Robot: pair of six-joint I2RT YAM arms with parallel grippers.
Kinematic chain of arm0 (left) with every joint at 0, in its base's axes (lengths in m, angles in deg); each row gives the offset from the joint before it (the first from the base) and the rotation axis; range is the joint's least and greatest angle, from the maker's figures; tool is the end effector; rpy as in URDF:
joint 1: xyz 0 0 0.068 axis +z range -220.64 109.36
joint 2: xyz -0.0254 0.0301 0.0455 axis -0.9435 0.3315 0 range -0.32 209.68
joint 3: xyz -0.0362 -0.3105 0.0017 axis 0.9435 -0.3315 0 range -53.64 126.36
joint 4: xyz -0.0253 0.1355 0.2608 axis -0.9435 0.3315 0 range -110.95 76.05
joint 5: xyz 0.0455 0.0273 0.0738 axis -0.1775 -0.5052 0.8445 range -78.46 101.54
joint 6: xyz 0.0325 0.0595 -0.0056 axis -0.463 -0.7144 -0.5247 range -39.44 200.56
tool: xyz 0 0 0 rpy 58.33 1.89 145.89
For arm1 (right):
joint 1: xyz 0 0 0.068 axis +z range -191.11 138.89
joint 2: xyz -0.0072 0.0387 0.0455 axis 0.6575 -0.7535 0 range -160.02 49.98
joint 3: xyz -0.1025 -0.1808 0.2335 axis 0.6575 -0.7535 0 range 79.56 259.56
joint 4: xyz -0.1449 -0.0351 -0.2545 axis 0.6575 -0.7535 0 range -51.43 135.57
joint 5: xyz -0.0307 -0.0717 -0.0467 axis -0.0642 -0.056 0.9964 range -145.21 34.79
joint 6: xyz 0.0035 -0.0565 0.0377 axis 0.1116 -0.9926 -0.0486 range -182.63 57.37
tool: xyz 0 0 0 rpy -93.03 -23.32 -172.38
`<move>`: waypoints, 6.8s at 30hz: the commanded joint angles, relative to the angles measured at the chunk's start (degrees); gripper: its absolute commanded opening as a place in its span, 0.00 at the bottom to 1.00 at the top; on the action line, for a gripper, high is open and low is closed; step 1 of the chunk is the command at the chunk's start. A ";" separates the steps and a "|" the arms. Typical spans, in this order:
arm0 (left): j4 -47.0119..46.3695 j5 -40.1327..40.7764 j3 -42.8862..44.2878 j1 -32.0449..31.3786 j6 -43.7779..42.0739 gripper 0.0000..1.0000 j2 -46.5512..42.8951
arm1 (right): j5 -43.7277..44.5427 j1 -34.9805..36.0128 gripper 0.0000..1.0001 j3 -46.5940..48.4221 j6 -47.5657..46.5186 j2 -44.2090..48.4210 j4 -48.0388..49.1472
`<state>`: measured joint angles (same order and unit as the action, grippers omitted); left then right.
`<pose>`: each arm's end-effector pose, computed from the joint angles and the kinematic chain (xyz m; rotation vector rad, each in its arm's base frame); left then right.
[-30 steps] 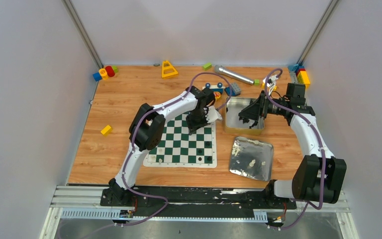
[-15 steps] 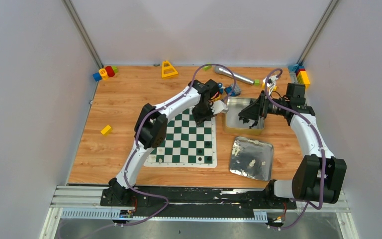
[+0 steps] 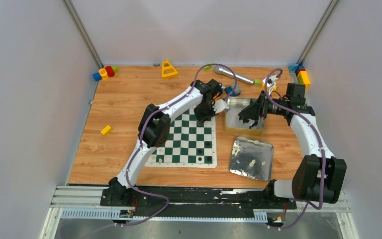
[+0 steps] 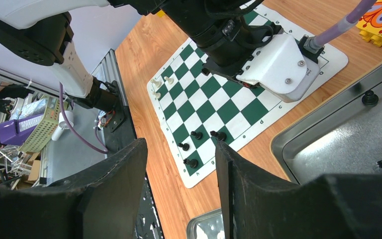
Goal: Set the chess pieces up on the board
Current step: Move the chess piece to the chessboard, then pick up the chess piece from the storage box, then place the chess piece on the chessboard.
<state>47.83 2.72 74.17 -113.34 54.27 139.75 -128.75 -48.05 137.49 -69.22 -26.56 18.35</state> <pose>0.4063 -0.3862 0.1819 1.7124 2.4604 -0.2622 0.3005 0.0162 0.3133 -0.5729 1.9113 1.3257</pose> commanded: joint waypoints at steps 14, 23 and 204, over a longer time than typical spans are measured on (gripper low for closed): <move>-0.24 -0.35 4.08 0.17 1.43 0.03 1.55 | -1.52 -0.36 0.54 -0.18 -1.41 -0.38 0.82; -0.20 -0.29 3.50 0.23 1.59 0.15 1.24 | -1.59 -0.36 0.54 -0.16 -1.42 -0.47 0.69; -32.72 -7.02 -53.85 24.78 12.75 1.00 -71.28 | 52.70 44.21 0.01 13.63 -25.89 -32.15 7.52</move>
<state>17.29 -4.39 20.11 -88.90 66.38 69.41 -76.47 -4.33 149.71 -95.89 -58.51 23.60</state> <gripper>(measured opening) 0.998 0.117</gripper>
